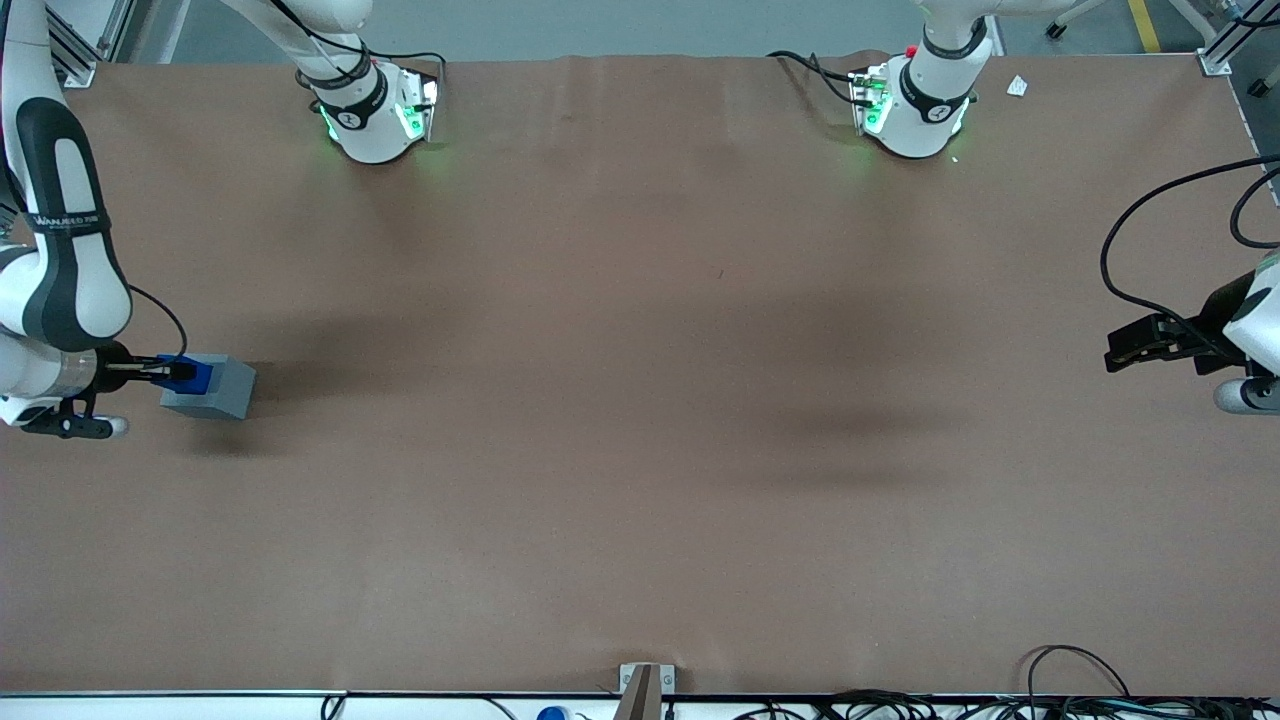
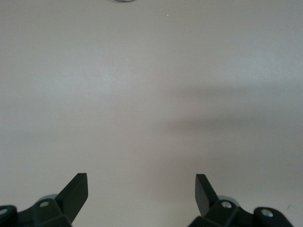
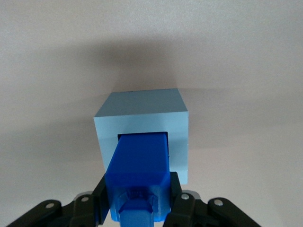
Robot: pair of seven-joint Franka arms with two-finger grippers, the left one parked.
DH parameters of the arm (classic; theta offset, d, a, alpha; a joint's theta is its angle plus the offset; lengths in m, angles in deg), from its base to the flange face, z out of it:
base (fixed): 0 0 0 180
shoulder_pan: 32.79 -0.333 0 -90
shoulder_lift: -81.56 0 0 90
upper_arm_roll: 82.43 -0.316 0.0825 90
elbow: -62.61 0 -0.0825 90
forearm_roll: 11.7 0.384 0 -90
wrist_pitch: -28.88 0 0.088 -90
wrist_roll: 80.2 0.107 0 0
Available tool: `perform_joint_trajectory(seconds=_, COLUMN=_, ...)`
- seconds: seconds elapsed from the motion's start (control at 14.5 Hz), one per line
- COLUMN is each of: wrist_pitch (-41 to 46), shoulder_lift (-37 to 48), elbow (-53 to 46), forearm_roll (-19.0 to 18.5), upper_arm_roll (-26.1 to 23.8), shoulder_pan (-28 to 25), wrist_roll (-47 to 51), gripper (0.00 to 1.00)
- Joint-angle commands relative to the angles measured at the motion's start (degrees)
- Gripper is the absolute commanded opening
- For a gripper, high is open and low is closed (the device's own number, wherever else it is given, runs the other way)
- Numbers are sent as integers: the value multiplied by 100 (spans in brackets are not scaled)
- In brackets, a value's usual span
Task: Insert blue part into gray base with right arm
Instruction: 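Open the right gripper and withdraw it from the block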
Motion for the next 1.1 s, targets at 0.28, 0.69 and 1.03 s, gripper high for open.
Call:
perform_joint_trajectory(seconds=0.28, wrist_pitch=-45, shoulder_lift=-115, elbow=-79, forearm_roll=-33, upper_arm_roll=-113, shoulder_pan=104, wrist_roll=14, gripper=100)
perform_joint_trajectory(seconds=0.69, wrist_pitch=1929, shoulder_lift=8, elbow=-1430, forearm_roll=81, upper_arm_roll=-157, shoulder_pan=-106, wrist_roll=76, gripper=100)
perform_joint_trajectory(seconds=1.03, wrist_pitch=2539, shoulder_lift=1061, elbow=-1529, forearm_roll=117, upper_arm_roll=-148, shoulder_pan=-405, wrist_roll=285, gripper=100)
